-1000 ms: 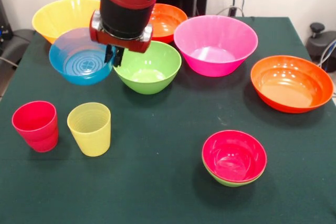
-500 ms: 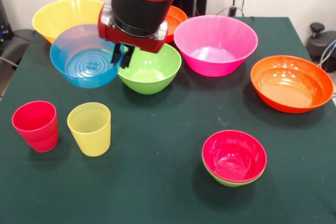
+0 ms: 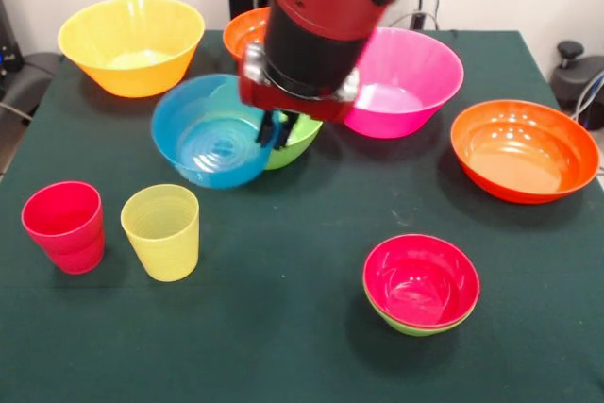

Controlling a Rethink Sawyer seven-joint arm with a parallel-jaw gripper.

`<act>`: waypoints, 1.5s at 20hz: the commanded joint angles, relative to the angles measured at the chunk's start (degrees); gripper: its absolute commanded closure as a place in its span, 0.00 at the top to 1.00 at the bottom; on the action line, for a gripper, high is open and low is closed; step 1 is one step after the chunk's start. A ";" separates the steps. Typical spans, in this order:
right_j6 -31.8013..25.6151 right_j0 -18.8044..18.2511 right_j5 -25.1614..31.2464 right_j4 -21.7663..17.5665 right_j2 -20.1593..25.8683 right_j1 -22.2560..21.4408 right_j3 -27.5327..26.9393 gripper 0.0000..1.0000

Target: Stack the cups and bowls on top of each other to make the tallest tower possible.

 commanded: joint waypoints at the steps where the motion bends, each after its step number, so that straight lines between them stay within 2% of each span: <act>1: 13.00 3.50 -4.45 2.22 1.83 6.10 -1.23 0.00; 7: 16.58 5.98 -5.46 4.63 0.51 8.03 -2.83 0.00; 16: 20.77 9.31 -3.83 6.36 -0.30 12.89 -10.29 0.00; 19: 21.32 10.01 -2.65 6.66 -0.70 13.34 -11.75 0.00; 30: 20.43 10.96 -0.13 8.80 -2.59 12.03 -11.64 0.00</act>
